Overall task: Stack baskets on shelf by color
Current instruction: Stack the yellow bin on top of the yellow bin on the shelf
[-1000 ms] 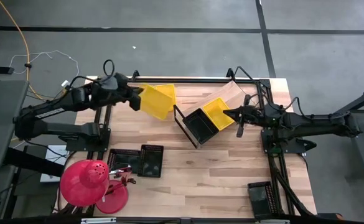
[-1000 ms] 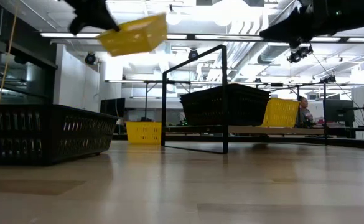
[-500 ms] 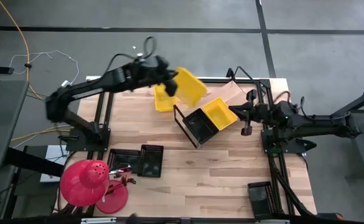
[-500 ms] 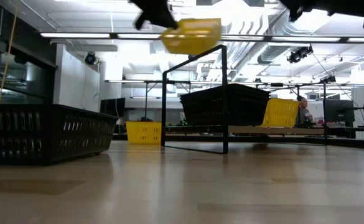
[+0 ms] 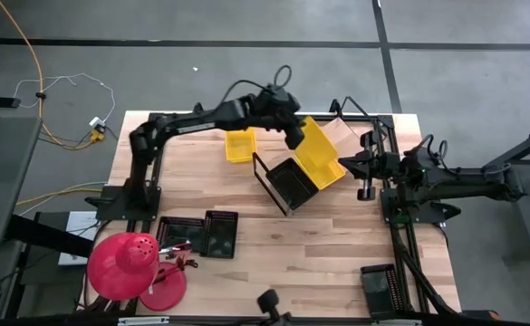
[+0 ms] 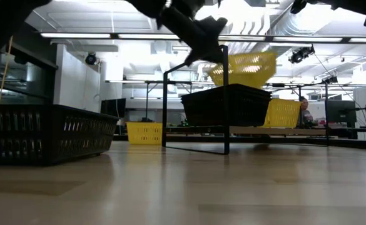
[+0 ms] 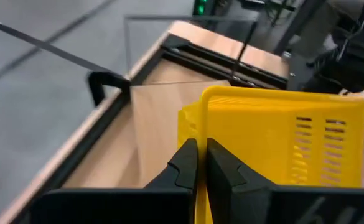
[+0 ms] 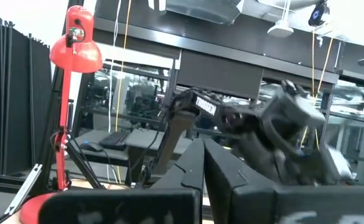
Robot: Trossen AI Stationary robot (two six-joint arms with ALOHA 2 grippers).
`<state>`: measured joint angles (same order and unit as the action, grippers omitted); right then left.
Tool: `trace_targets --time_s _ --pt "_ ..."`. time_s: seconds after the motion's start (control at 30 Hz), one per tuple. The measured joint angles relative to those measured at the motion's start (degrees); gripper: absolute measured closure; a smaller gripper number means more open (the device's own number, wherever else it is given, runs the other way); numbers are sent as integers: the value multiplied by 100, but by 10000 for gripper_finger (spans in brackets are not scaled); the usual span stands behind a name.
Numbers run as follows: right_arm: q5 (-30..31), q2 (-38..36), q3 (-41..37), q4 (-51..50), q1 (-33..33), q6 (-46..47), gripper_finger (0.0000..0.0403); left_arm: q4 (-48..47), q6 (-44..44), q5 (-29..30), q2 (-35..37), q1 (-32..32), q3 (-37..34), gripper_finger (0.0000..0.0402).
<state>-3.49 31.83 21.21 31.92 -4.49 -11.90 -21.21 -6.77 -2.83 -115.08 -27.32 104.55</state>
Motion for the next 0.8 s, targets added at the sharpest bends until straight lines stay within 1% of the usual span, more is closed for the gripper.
trace_targets --time_s 0.07,0.2,0.37,0.47,0.63,0.8 --pt "0 0 0 -16 0 -9 403 90 -4 -219 -178 18 18 401" --pt "0 0 0 -93 0 0 403 332 -4 -269 -409 87 33 401" --pt "0 2 0 -149 2 -15 403 388 -4 -516 -449 151 39 401" --pt "0 2 0 -146 2 -15 403 469 -52 -341 -448 222 40 401" --pt "0 2 0 -146 2 -15 403 478 -205 210 -446 396 40 401" --pt "0 2 0 -146 2 -15 403 433 -403 315 -552 573 38 401"
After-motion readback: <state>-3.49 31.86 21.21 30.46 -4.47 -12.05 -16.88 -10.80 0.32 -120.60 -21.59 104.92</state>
